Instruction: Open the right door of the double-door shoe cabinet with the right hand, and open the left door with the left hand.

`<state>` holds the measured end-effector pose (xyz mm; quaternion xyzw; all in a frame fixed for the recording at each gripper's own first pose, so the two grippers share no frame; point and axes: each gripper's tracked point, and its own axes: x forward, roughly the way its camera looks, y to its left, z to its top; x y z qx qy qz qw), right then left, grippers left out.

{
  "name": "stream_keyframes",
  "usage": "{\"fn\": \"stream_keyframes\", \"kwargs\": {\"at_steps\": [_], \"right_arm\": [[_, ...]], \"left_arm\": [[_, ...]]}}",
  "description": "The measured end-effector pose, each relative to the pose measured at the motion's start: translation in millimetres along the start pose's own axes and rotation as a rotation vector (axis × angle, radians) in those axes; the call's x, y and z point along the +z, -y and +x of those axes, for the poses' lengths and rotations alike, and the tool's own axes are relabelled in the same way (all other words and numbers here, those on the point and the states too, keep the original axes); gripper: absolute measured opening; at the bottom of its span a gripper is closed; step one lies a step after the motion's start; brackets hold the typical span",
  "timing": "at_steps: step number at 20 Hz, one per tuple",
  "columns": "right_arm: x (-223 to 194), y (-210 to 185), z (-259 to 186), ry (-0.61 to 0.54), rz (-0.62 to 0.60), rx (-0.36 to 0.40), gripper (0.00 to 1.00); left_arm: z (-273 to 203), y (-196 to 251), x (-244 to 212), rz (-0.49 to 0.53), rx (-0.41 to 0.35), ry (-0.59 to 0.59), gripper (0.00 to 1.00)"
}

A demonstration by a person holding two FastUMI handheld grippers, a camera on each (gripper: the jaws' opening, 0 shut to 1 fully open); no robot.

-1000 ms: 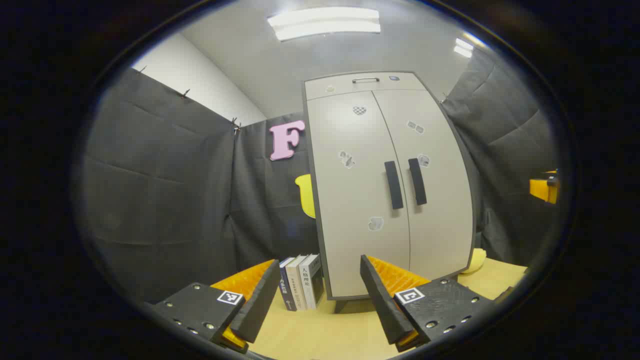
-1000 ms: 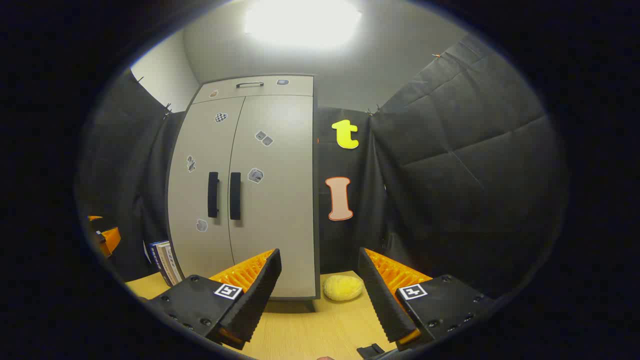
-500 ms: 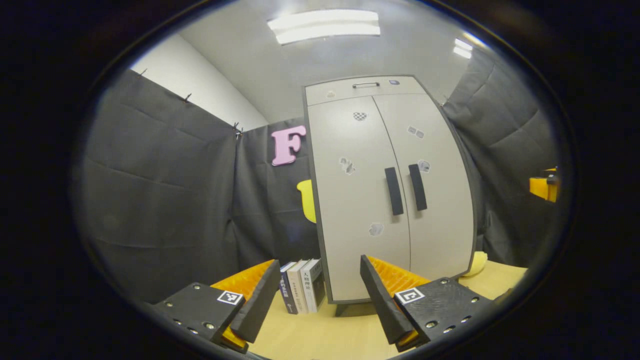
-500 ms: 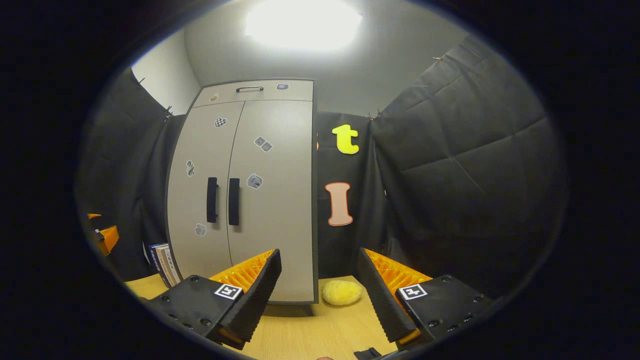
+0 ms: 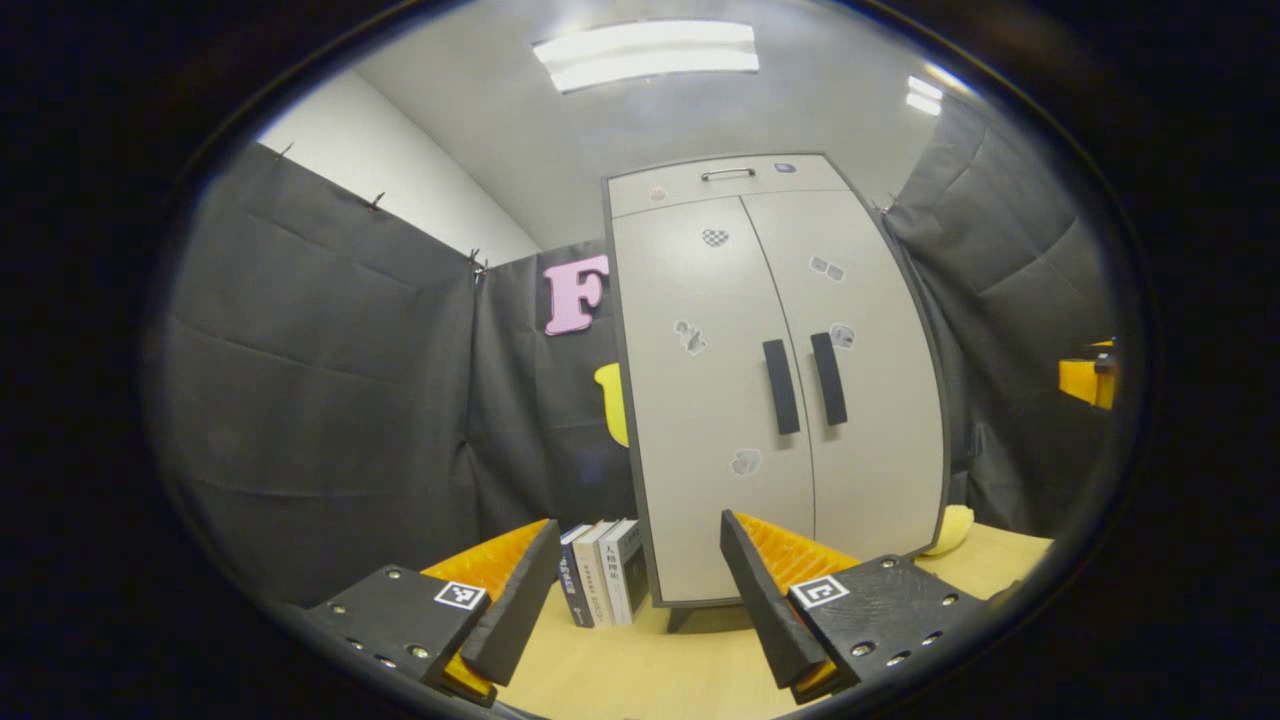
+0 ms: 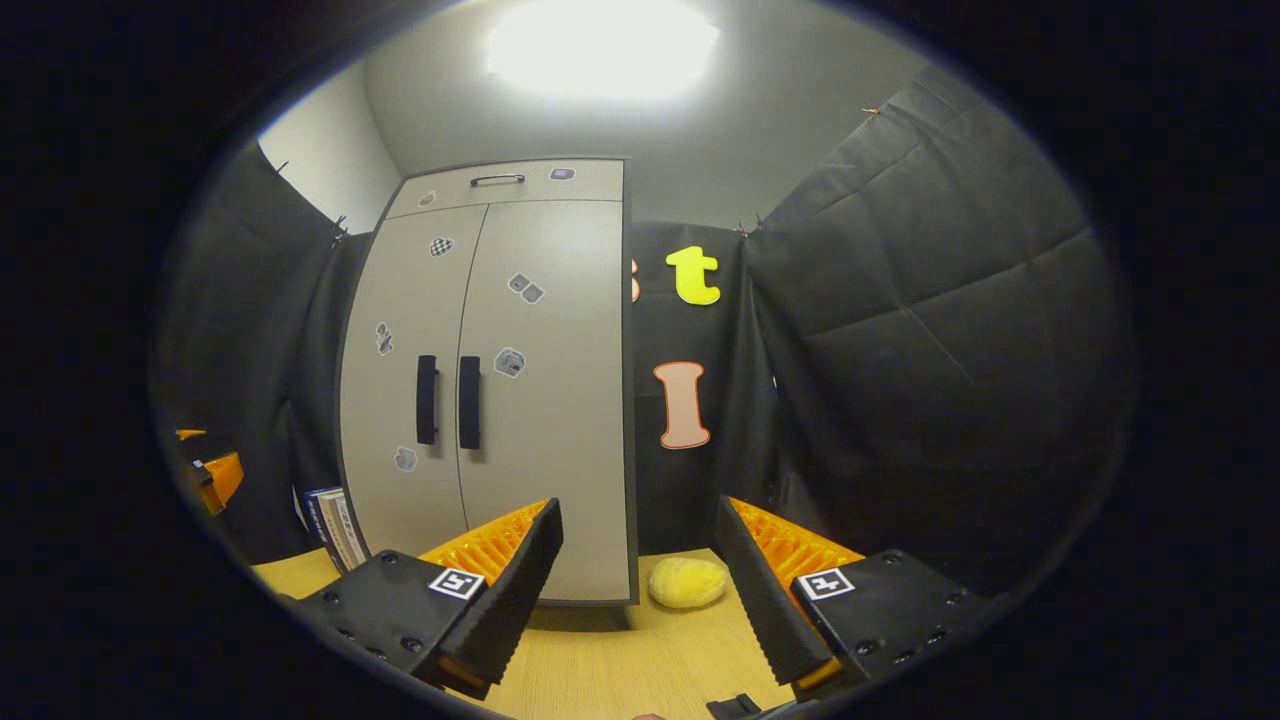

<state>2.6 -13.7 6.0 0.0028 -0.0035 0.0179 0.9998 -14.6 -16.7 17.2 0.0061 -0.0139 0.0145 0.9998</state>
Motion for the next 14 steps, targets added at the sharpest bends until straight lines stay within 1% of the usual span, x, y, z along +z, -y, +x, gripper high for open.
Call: {"fn": "stream_keyframes", "kwargs": {"at_steps": [6,10,12,14], "right_arm": [[7.8,-2.2,15.2,0.01,-0.023,0.071,0.98],[15.2,-13.7,36.0,-0.002,0.01,0.14,0.98],[22.1,-18.1,46.5,0.003,0.016,0.159,0.96],[31.6,-25.7,56.6,0.009,0.022,0.175,0.98]], "left_arm": [[-9.4,17.4,1.2,0.006,0.041,-0.011,0.93],[-19.2,25.3,-2.2,-0.009,0.091,-0.033,0.93],[-24.7,25.0,-3.9,-0.007,0.108,-0.04,0.93],[-25.8,21.9,-5.7,0.004,0.119,-0.046,0.93]]}}
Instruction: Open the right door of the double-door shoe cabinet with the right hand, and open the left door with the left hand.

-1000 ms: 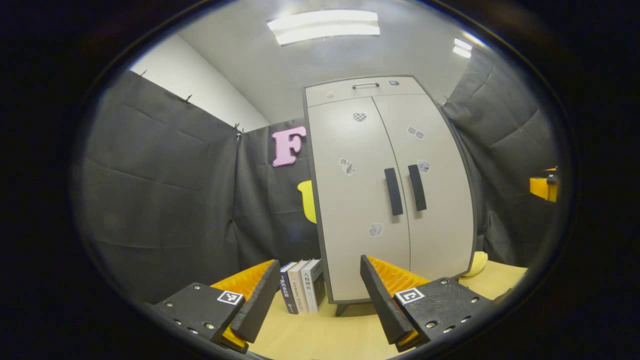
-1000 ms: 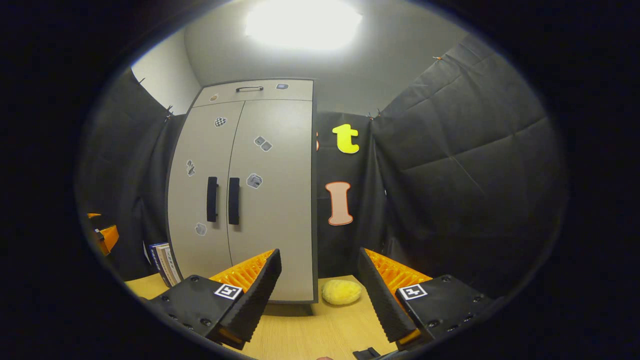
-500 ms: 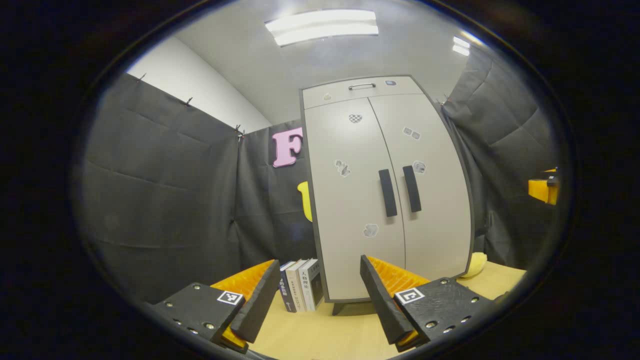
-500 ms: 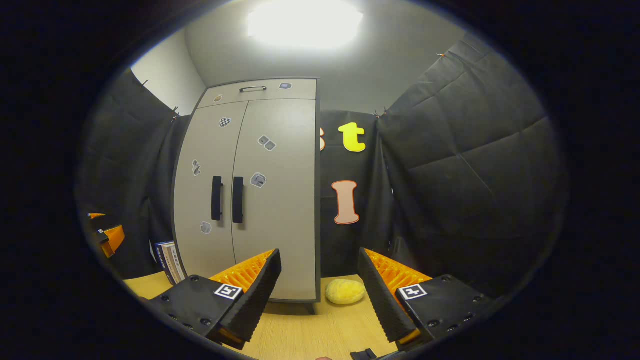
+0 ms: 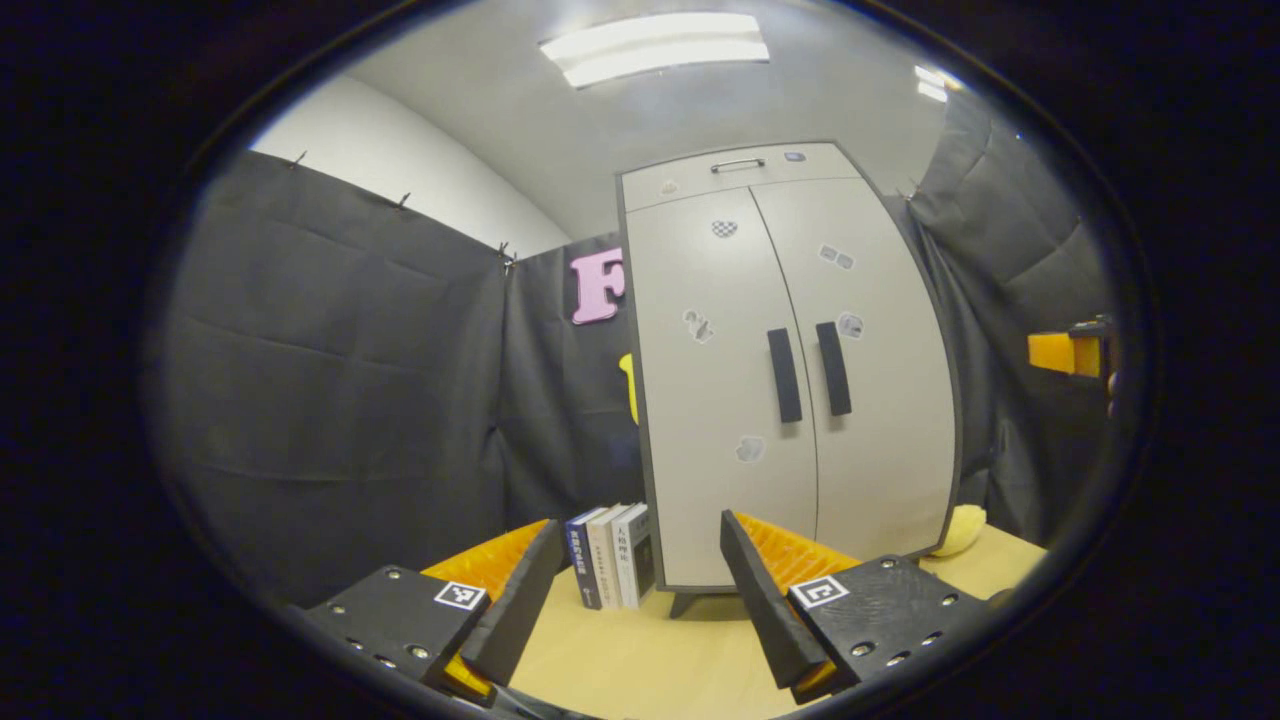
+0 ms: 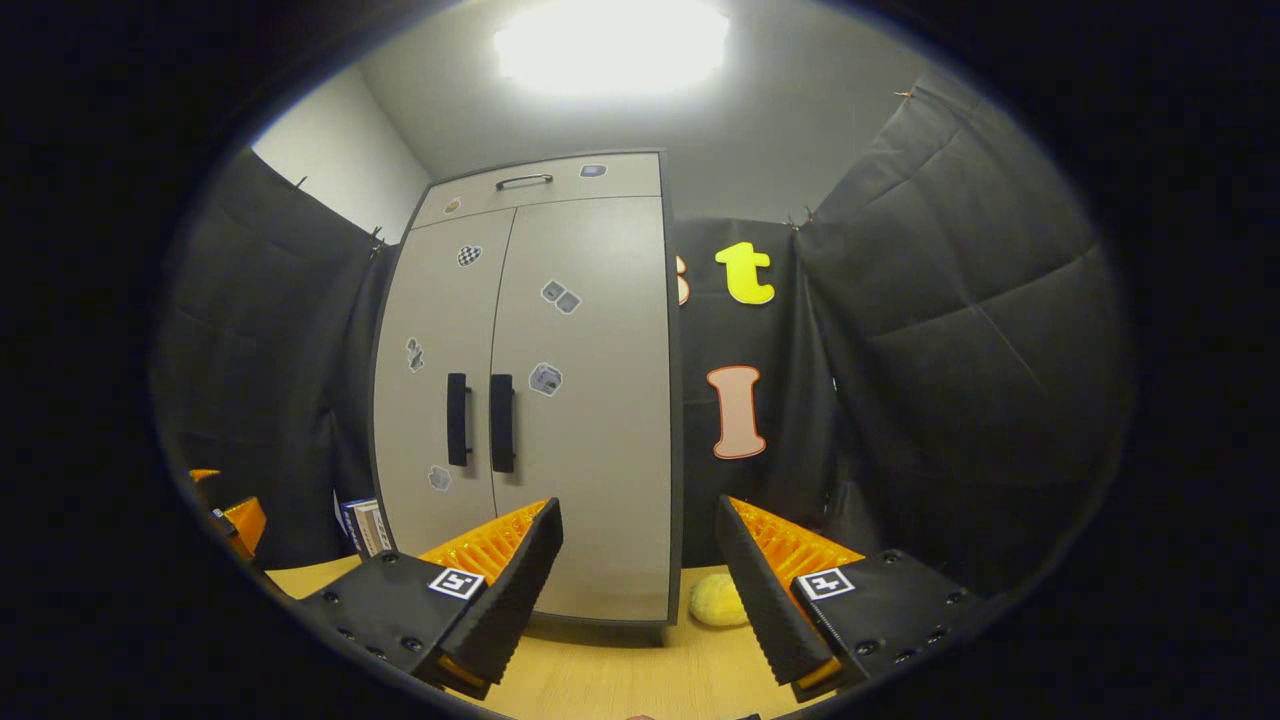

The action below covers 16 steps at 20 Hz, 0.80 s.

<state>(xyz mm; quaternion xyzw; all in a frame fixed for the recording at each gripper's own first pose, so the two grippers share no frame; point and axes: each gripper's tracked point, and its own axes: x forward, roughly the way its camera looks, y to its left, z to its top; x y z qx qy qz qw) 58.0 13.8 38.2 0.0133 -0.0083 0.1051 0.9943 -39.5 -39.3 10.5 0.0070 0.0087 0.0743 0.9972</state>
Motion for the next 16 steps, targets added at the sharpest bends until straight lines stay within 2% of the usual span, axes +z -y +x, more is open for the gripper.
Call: {"fn": "stream_keyframes", "kwargs": {"at_steps": [9,16], "right_arm": [[28.9,-44.6,60.8,0.034,0.024,0.012,0.98],[25.7,-81.9,105.5,0.013,0.019,0.016,0.98]], "left_arm": [[44.9,-27.9,-10.6,0.003,-0.006,0.007,0.93],[83.1,-62.4,-27.9,0.001,0.006,0.001,0.93]]}}
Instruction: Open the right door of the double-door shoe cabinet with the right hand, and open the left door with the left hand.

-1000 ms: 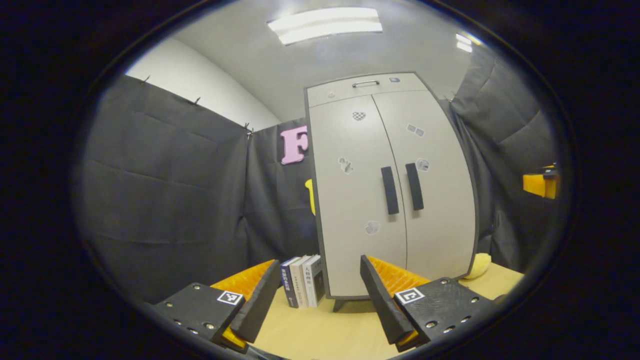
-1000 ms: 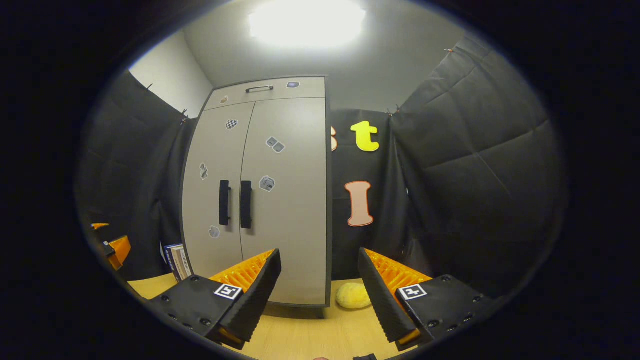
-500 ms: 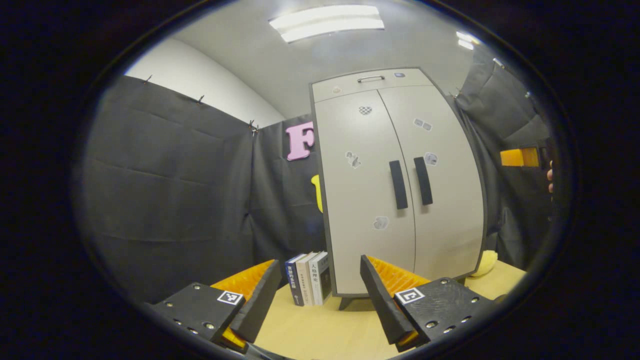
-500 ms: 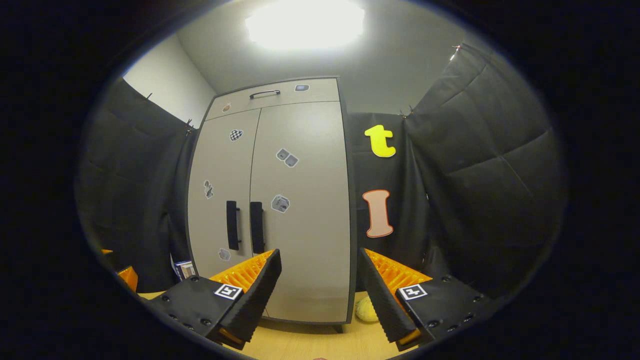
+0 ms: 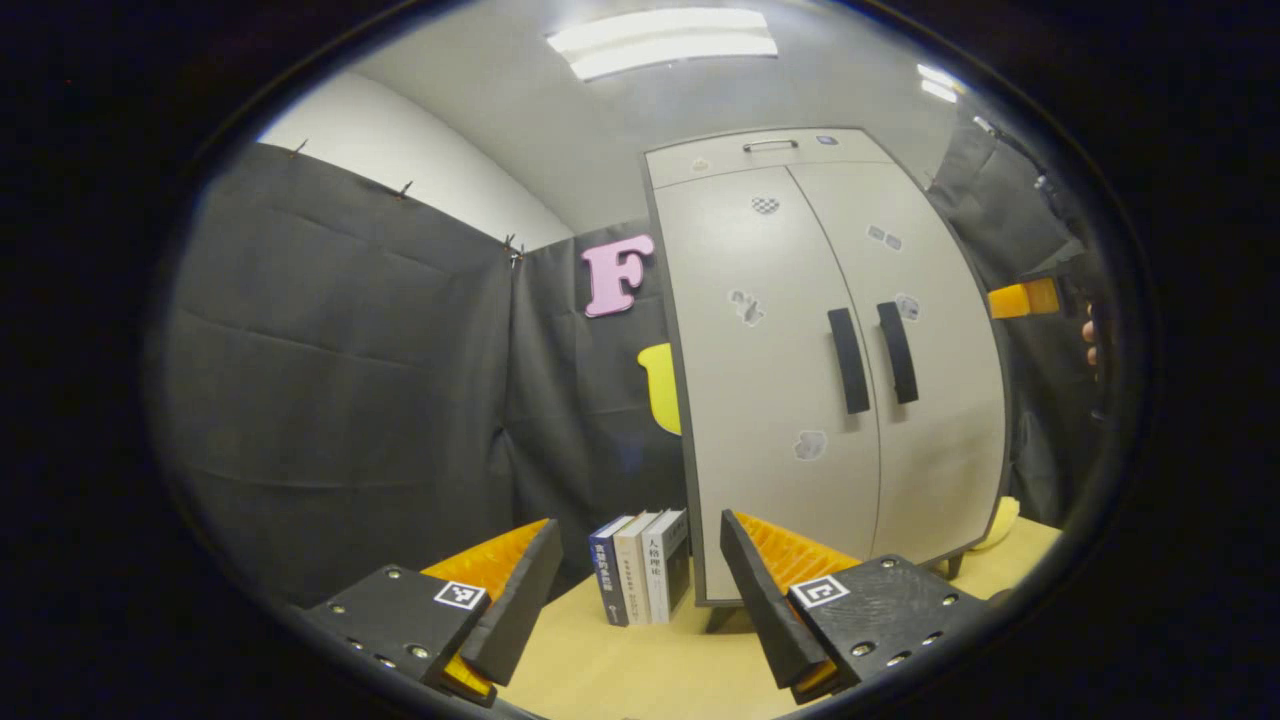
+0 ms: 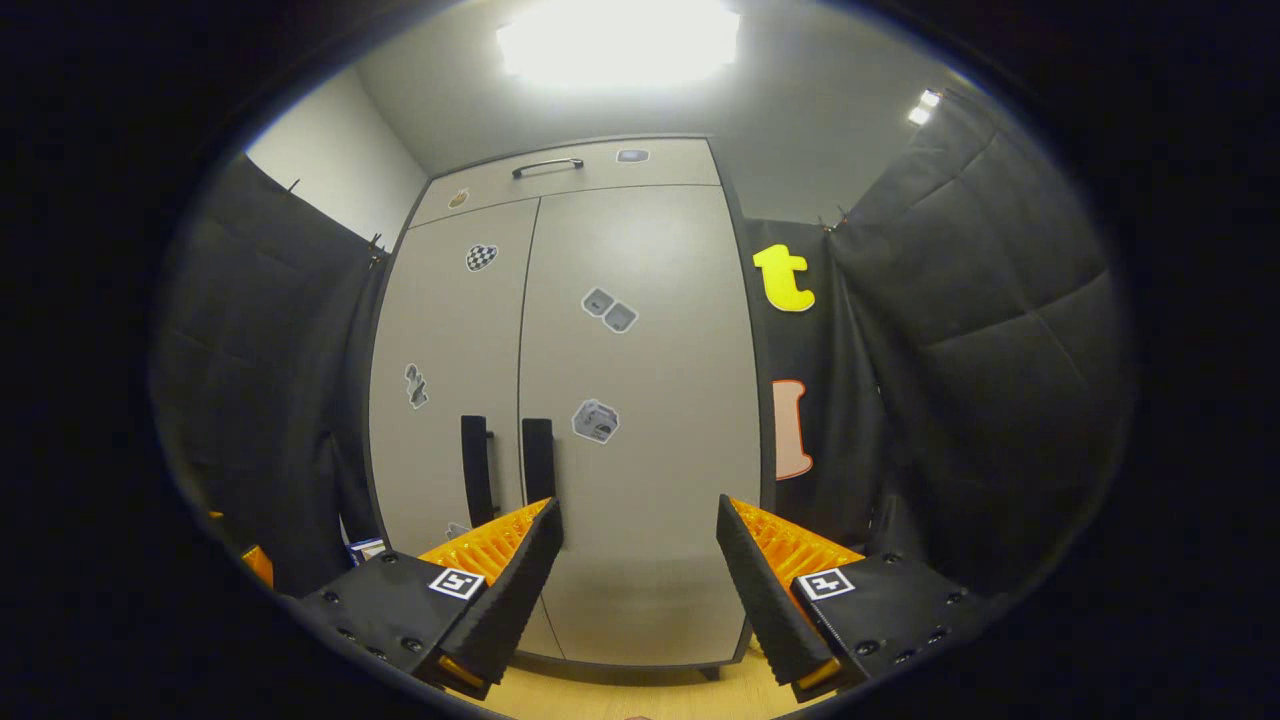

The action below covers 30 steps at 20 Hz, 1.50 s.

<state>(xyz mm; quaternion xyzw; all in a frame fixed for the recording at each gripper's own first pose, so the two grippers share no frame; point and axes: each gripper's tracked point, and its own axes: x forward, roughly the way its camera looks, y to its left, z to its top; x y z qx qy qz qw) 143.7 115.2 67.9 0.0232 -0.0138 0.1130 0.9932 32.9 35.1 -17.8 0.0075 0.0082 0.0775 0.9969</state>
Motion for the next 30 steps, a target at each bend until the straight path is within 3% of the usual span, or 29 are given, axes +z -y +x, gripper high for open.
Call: {"fn": "stream_keyframes", "kwargs": {"at_steps": [23,27,30], "right_arm": [[-36.9,-76.6,131.7,-0.089,-0.012,0.02,0.98],[-48.7,-84.5,141.5,-0.134,-0.009,0.026,0.88],[-50.6,-88.2,144.2,-0.15,-0.006,0.033,0.62]], "left_arm": [[82.8,-69.5,-67.4,0.038,0.064,-0.085,0.94],[86.6,-78.4,-75.3,0.035,0.078,-0.103,0.94],[86.8,-82.8,-76.8,0.037,0.088,-0.104,0.94]]}}
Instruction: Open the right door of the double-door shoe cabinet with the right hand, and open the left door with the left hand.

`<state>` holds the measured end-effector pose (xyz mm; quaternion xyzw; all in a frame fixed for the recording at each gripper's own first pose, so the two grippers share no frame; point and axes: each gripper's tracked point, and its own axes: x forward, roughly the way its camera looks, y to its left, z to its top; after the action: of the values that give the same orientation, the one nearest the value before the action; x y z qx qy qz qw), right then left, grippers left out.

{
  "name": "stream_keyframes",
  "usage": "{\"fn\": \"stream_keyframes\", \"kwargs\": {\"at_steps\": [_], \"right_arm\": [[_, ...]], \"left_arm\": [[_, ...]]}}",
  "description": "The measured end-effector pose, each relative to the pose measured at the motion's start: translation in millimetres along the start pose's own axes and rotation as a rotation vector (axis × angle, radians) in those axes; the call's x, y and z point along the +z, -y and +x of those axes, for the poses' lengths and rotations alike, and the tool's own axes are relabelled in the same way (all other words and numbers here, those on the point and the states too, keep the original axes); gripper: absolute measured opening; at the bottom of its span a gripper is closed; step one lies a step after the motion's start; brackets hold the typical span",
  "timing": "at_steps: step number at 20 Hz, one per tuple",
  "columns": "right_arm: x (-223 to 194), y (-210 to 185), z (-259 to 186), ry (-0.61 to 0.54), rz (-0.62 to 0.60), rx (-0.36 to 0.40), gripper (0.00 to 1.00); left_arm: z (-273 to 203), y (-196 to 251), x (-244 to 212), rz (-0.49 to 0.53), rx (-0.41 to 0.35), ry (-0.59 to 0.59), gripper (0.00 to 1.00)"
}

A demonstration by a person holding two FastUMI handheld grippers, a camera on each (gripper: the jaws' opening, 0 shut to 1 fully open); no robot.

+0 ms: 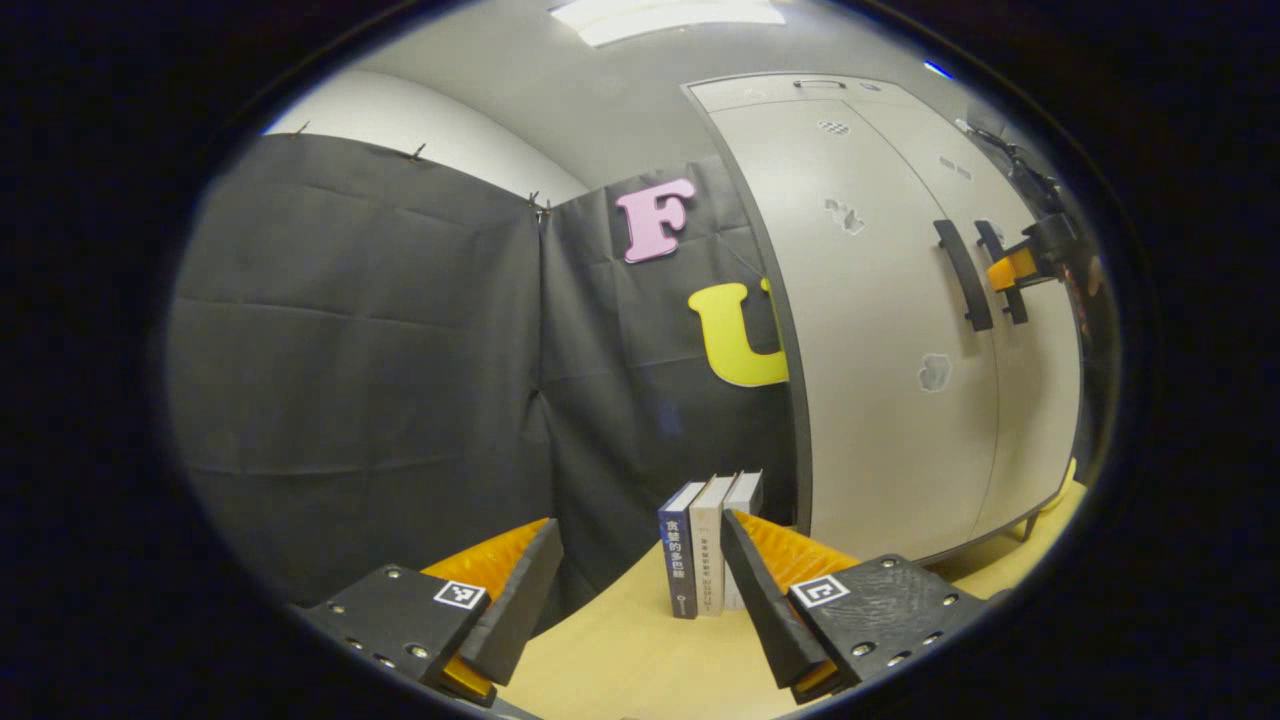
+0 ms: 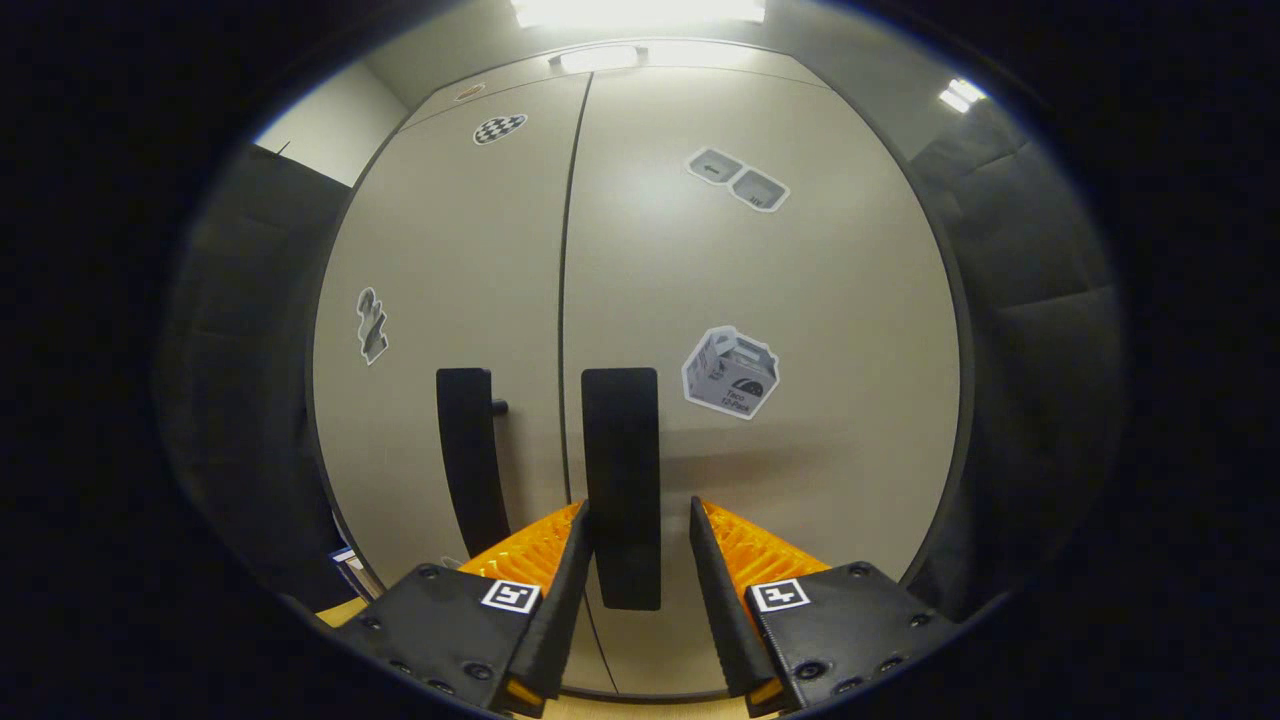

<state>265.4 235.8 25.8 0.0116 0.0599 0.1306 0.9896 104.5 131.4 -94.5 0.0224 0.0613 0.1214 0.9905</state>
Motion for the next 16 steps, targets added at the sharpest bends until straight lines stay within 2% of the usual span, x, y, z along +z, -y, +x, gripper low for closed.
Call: {"fn": "stream_keyframes", "kwargs": {"at_steps": [3,4,6,7,8,9,10,11,16], "right_arm": [[-9.0,-8.4,4.2,-0.067,0.034,0.046,0.59],[-8.0,-2.4,-3.2,-0.072,0.037,0.024,0.53],[-8.0,-4.1,4.1,-0.088,0.044,0.042,0.33],[-9.8,-4.1,3.1,-0.108,0.039,0.047,0.36],[-8.5,-3.9,2.5,-0.117,0.02,0.055,0.28],[-9.1,-3.4,2.6,-0.131,0.018,0.057,0.28],[-9.1,-4.4,1.5,-0.139,0.01,0.07,0.16],[-9.1,-4.7,-0.5,-0.141,0.016,0.079,0.18],[-6.2,-6.0,-15.1,-0.159,0.024,0.123,0.18]], "left_arm": [[-1.0,-0.7,1.7,-0.006,0.004,0.0,0.94],[-2.6,-1.7,0.7,-0.007,0.005,0.001,0.94],[-4.7,-2.0,2.5,-0.008,0.005,0.007,0.94],[-5.6,-1.2,4.3,-0.011,0.003,0.007,0.94],[-6.2,-0.3,3.5,-0.013,0.002,0.006,0.94],[-7.7,-0.4,5.0,-0.016,0.002,0.005,0.94],[-9.7,0.0,6.6,-0.02,0.001,0.007,0.94],[-11.5,1.3,8.0,-0.024,-0.001,0.013,0.94],[-23.2,18.1,13.4,-0.021,-0.024,0.018,0.94]]}}
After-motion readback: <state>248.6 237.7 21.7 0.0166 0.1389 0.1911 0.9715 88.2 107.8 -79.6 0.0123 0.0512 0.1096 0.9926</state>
